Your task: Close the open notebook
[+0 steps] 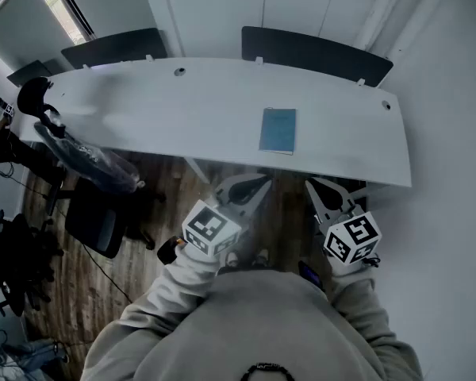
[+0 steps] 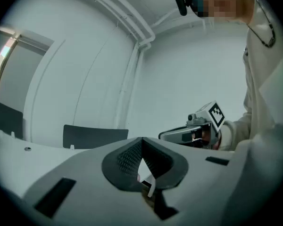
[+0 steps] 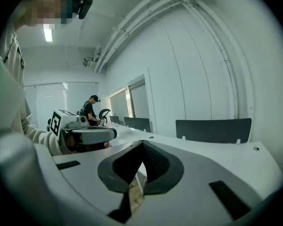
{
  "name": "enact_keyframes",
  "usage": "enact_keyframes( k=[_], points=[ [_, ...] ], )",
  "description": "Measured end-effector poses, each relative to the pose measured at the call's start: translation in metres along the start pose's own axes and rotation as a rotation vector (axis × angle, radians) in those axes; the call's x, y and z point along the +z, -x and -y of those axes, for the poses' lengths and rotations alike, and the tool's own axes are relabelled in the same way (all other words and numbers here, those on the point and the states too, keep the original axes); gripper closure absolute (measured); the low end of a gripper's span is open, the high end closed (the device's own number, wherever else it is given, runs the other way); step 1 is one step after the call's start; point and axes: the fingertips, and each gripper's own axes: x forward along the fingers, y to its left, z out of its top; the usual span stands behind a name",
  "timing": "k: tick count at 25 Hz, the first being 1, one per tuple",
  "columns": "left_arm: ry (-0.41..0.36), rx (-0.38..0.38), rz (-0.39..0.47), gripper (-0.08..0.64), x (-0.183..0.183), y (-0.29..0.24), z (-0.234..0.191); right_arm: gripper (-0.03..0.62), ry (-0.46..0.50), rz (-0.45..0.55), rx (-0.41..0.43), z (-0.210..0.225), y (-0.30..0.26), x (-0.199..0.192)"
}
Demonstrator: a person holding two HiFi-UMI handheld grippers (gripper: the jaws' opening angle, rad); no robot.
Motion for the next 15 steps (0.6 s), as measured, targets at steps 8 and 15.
enact_keyframes(
  k=[8,15],
  points=[
    [0.059,-0.03,-0.017,0.558,-0.009,0.008,-0.005,0.572,-0.041,0.033,-0.02,0.0,0.002,0.0],
    [0.058,0.042,-0.064,0.558,-0.027,0.025,-0.018,0.572,-0.087,0.048,-0.009,0.005,0.0,-0.009]
  ],
)
